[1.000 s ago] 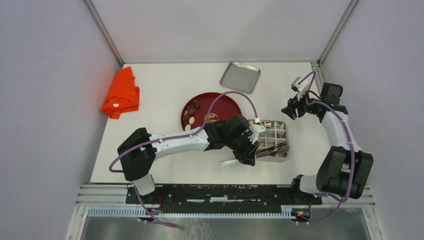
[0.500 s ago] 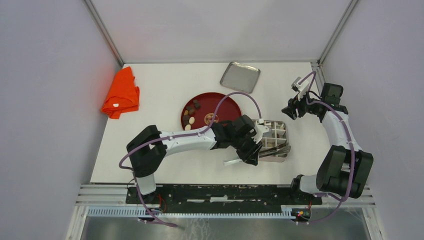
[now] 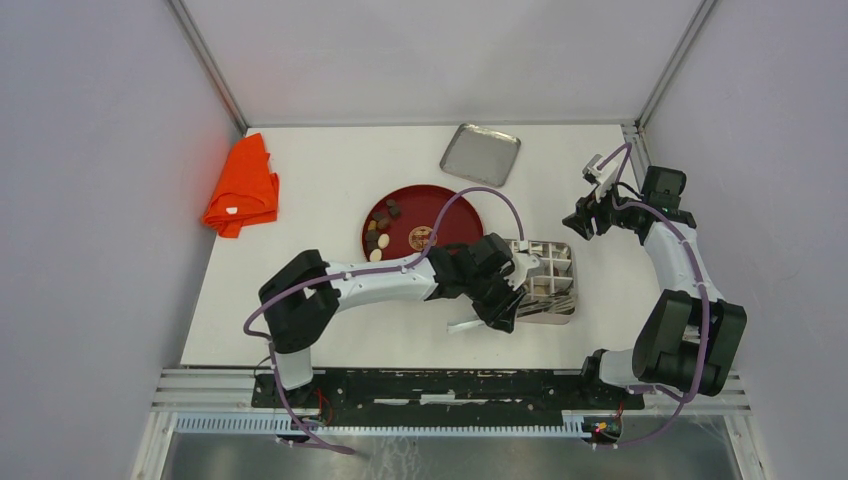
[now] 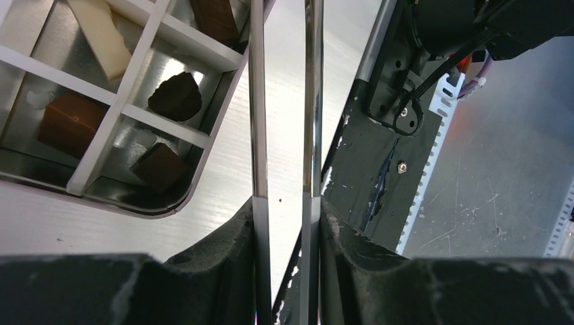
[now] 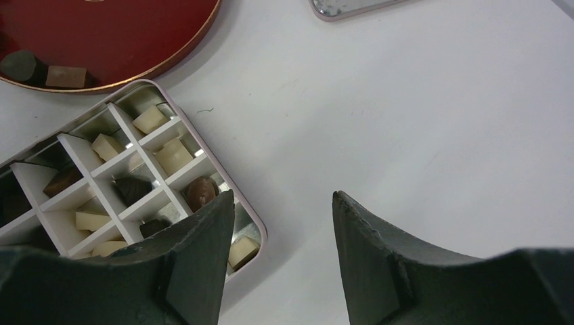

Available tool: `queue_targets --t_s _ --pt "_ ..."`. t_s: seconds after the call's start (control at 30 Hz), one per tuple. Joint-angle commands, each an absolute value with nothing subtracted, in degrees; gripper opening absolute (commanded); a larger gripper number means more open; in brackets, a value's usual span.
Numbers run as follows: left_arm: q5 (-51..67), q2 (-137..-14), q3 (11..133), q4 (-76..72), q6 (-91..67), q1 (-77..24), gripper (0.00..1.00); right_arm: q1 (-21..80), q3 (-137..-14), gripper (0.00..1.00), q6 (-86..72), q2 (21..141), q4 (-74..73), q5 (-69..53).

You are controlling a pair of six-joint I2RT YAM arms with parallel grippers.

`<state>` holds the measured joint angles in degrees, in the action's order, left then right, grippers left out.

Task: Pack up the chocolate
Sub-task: Place the fake chocolate in the packing box.

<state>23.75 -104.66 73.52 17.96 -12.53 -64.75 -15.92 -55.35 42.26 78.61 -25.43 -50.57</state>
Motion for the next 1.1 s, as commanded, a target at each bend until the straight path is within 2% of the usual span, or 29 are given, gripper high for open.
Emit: queue_targets --t_s 0.0,0.73,1.07 --pt "22.6 -104.9 77.0 18.0 -11.6 -65.1 0.31 -16.3 -55.4 0.61 43.1 78.6 -25.9 -52.2" --pt "23.5 -105.8 78.7 20.6 -11.2 -65.1 0.40 -16.4 -55.5 0.61 43.9 78.7 -26.5 -52.7" --pt "23.3 -106.0 79.4 21.1 -11.3 -65.1 0.41 -16.4 -55.5 0.61 44.0 78.7 -26.7 -52.9"
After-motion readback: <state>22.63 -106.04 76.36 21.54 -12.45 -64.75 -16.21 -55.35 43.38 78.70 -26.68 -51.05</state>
